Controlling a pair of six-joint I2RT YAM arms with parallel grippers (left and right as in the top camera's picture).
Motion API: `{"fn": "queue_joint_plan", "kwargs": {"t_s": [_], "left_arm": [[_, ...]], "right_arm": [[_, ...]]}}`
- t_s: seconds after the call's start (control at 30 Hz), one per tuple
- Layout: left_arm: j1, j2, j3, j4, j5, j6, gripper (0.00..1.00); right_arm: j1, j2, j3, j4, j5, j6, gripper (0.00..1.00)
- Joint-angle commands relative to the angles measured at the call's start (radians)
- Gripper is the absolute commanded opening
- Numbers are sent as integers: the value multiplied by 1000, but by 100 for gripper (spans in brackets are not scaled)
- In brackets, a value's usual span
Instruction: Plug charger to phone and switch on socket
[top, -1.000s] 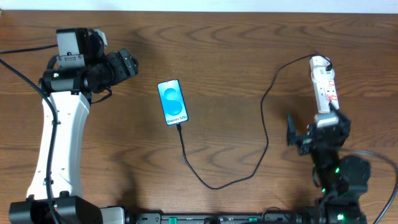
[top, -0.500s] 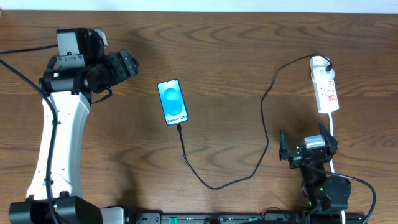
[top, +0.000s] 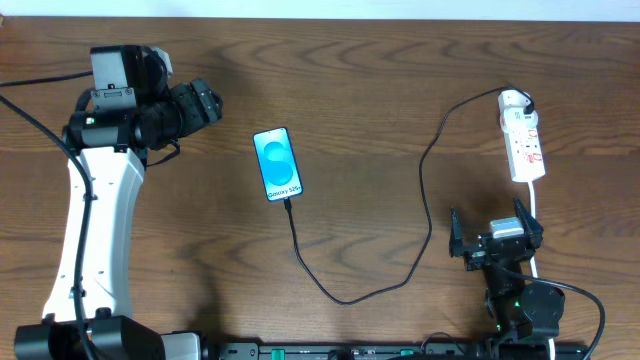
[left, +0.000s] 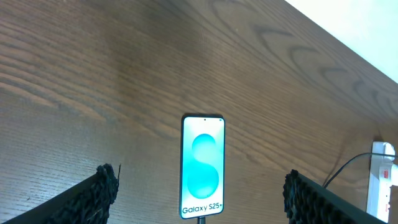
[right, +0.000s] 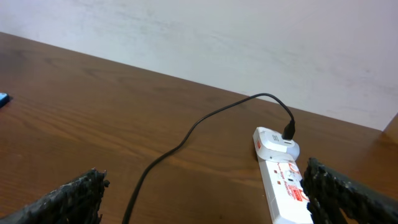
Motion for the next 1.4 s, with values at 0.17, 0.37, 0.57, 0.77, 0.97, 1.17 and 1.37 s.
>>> {"fn": "queue_joint_plan", "kwargs": {"t_s": [0.17,0.37,0.57,0.77,0.97,1.17,1.37], "left_arm": [[3,-4,5,0,-10,-9,87],[3,-4,5,-4,-12,-8,87],[4,-10,3,-21,-104,14,87],[3,-153,-123,113,-118,110,87],[3,-449,-460,382,-117,143,87],[3,-777,-846,666,-118,214,87],[3,-1058,-1168,872,-119,282,87]], "right_arm": [[2,-9,-5,0,7,13,99],[2,-9,-5,0,7,13,99],[2,-9,-5,0,7,13,99],[2,-9,-5,0,7,13,99],[2,-9,-5,0,7,13,99],[2,-9,-5,0,7,13,99],[2,-9,-5,0,8,13,99]]}}
